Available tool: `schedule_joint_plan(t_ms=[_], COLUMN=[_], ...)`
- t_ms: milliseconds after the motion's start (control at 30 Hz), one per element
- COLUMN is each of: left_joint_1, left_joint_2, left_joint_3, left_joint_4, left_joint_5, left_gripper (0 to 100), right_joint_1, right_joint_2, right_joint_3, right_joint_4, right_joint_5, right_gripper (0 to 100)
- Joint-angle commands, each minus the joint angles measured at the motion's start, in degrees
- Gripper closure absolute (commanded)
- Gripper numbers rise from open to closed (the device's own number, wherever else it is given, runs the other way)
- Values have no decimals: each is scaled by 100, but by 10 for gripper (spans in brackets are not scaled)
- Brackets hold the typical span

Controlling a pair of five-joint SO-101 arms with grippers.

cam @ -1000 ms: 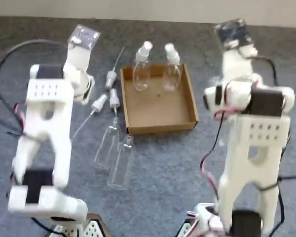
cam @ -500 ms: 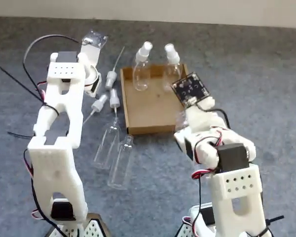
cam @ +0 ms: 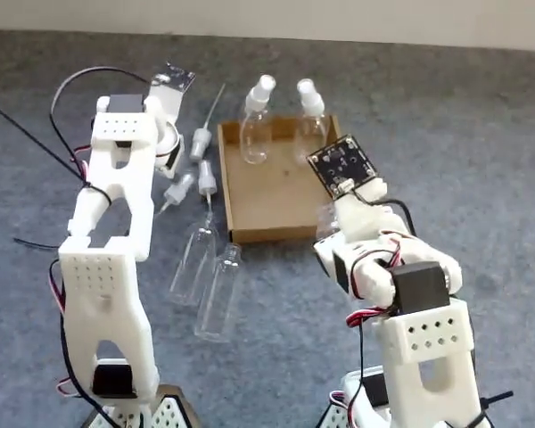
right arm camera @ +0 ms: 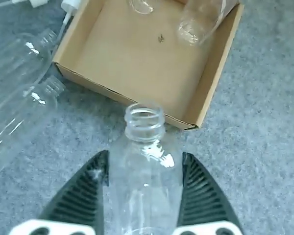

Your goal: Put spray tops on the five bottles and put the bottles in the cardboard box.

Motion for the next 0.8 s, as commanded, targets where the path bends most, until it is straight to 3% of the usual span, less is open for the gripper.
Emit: schedule_joint_plan(t_ms=[0,267,567,767], left_joint_1=[277,400,84,-4], left_joint_2=[-664,-426,347,207], left_joint_3=[-233,-40,-31,-163], left_joint_4=[413,387,0,44], left_joint_5=[-26,-44,-53,-53], left_gripper=[839,839,847,963], right_joint_1=[-48,-48,-48,-57], right_joint_2=[-101,-110,-110,-110], right_joint_3=[-31,-31,-22,-22], right_joint_4=[-189,-154,-136,-136], right_joint_5=[-18,-18,-18,-18], right_gripper=[994,994,994,994])
